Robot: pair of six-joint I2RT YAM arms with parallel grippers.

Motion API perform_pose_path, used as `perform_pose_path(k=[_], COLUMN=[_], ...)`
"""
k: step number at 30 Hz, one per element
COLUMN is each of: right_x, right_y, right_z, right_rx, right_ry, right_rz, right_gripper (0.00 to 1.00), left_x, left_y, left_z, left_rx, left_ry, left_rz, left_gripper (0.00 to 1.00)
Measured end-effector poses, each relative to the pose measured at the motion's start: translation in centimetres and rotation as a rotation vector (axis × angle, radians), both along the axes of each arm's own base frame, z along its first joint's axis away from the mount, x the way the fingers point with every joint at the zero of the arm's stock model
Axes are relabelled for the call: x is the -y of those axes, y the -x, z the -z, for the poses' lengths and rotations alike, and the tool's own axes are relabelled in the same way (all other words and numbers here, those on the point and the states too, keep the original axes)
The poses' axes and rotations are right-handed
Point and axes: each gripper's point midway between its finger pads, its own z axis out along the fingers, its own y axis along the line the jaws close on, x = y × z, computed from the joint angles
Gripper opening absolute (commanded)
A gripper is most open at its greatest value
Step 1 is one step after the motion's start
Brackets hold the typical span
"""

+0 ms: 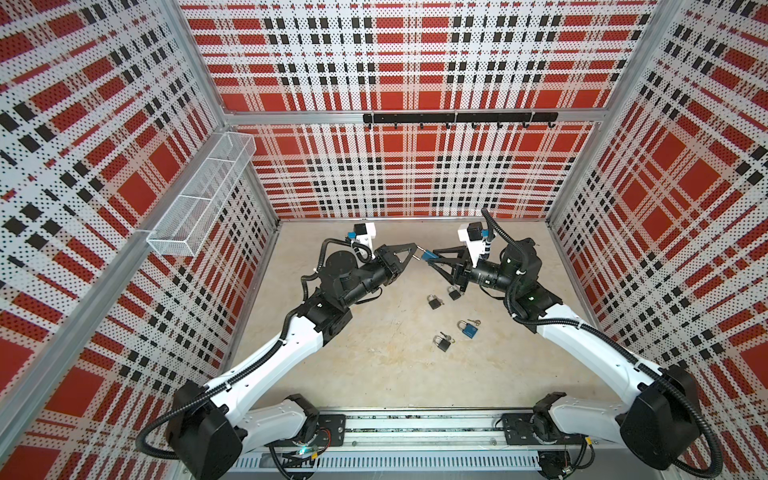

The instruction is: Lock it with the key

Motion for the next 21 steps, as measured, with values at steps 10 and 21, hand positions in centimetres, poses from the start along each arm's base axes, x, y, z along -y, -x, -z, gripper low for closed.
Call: perform_pose_path(k=[10,21], right_x=[-0.26,-0.40], right_y=[0.05,-0.22], right_z=[-0.32,-0.29], right_rx=[0.013,0.013], right_ry=[-0.009,-0.017], right_rz=[-0.019,-0.018], right_gripper=[0.28,0.23], left_x=[0.13,0.37], left_y=[-0.04,-0.24], left_z=[-0.08,0.40], left_rx=[-0.001,-0.019], left_ry=[0.001,0.000], left_rz=[0.005,0.010], left_gripper=[0.00,0.00])
